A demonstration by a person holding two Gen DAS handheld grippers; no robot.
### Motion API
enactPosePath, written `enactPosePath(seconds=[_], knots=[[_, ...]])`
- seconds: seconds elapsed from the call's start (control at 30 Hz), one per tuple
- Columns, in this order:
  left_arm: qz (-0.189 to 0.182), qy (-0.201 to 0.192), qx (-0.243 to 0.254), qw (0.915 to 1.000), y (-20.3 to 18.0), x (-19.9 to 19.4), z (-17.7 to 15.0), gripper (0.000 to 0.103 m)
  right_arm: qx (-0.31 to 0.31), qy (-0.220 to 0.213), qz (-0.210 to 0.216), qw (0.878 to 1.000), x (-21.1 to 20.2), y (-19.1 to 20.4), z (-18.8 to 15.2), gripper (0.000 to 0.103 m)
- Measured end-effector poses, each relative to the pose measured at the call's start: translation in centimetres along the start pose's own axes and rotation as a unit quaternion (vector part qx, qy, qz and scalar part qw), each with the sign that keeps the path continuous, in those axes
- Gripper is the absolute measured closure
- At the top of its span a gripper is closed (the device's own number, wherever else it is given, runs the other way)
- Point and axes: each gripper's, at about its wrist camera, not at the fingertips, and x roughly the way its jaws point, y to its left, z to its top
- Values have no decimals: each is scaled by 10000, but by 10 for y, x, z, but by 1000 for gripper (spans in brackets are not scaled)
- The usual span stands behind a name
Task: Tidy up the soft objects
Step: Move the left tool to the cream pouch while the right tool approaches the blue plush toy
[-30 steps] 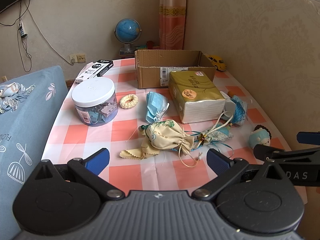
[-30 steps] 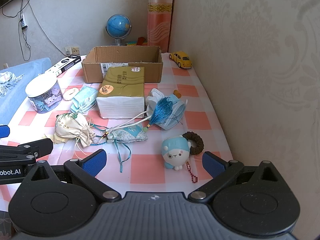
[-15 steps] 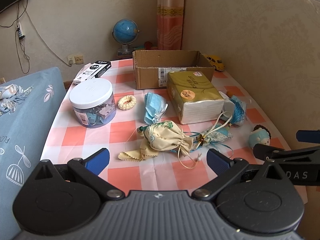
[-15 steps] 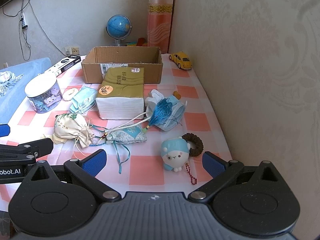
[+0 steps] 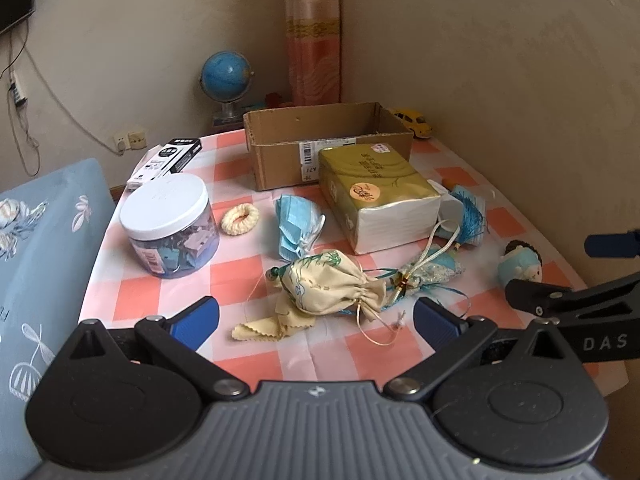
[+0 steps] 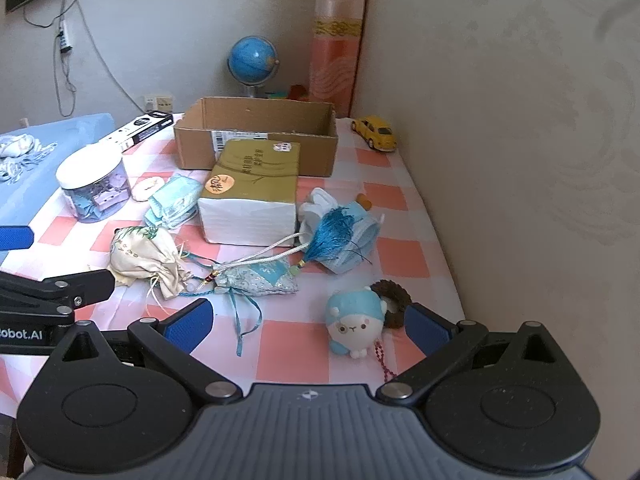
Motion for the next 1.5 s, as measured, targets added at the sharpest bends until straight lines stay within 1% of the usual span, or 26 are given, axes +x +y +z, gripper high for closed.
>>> enactPosePath(seconds=[0.23,0.33,0.57,0.7,0.83,1.0,1.1,1.27,1.37,1.5], knots=[[-180,-3,226,9996,1,10,-6,0,-289,-202,100,9993,3,-3,-6,0],[-270,9,303,9992,1,14,-8,0,-366,-210,132,9990,9,-7,-11,0],[-410,88,390,9984,1,26,-12,0,-316,108,154,9993,32,-24,-31,0],[-514,131,390,9978,1,32,-11,0,-141,356,310,9988,47,-33,-43,0],[-540,189,388,9976,1,40,-9,0,-36,451,511,9977,60,-35,-49,0],[-424,267,485,9976,-1,51,-6,0,-116,333,665,9972,71,-33,-48,0],[-391,296,489,9976,0,57,-5,0,-264,253,666,9971,74,-30,-46,0],[-299,249,491,9980,1,67,0,0,-341,-16,758,9965,76,-29,-50,0],[-235,304,589,9975,-2,77,2,0,-326,-152,758,9965,75,-29,-54,0],[-211,372,747,9963,-8,88,3,0,-279,-192,709,9969,75,-29,-54,0]])
